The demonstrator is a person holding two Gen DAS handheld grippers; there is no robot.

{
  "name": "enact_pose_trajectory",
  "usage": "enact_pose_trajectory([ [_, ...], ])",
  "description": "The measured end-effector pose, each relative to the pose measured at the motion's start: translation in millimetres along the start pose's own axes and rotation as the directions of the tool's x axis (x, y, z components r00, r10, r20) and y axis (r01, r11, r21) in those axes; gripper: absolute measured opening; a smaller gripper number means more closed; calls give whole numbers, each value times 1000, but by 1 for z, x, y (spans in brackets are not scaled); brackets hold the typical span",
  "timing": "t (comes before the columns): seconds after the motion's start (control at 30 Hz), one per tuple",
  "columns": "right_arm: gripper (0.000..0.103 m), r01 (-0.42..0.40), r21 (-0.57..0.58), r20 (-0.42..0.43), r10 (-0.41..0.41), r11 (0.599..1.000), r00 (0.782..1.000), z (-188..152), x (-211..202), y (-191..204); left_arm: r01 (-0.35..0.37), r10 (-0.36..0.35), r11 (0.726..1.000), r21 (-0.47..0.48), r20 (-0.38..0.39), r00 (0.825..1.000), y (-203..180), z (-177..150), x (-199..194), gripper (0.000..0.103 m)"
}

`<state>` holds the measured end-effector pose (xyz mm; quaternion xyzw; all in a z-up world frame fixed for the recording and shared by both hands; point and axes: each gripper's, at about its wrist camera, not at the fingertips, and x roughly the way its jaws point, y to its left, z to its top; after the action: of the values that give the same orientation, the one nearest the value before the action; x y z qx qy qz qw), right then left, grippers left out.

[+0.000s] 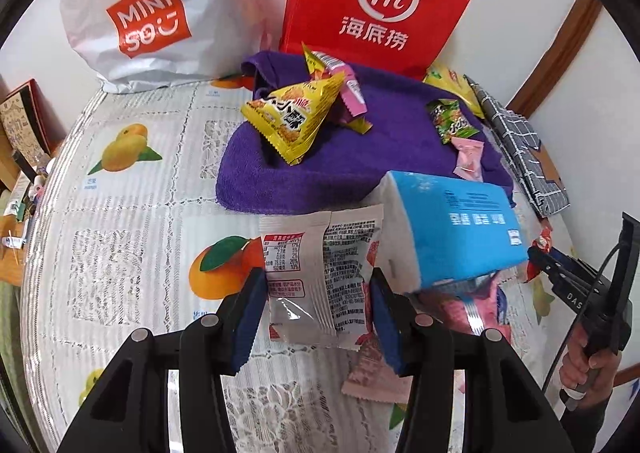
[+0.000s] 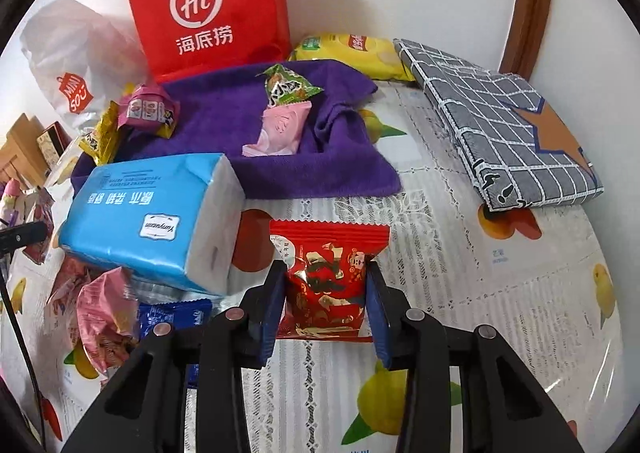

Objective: Organize snacks
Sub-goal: 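Carry the red packet and white packet up and over the purple towel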

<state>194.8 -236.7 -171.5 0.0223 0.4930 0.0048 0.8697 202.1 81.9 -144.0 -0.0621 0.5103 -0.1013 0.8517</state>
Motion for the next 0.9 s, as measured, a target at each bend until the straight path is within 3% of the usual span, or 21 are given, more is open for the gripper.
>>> enact_pose_trajectory([
  [0.37, 38, -21, 7, 64, 20, 1000, 998, 8, -34, 4, 11, -12, 1000, 19, 43, 999, -17, 1, -28, 49],
  [0.9, 38, -44, -31, 183, 49, 999, 982, 76, -65, 22, -3, -6, 998, 58, 157, 988, -51, 53, -66, 49],
])
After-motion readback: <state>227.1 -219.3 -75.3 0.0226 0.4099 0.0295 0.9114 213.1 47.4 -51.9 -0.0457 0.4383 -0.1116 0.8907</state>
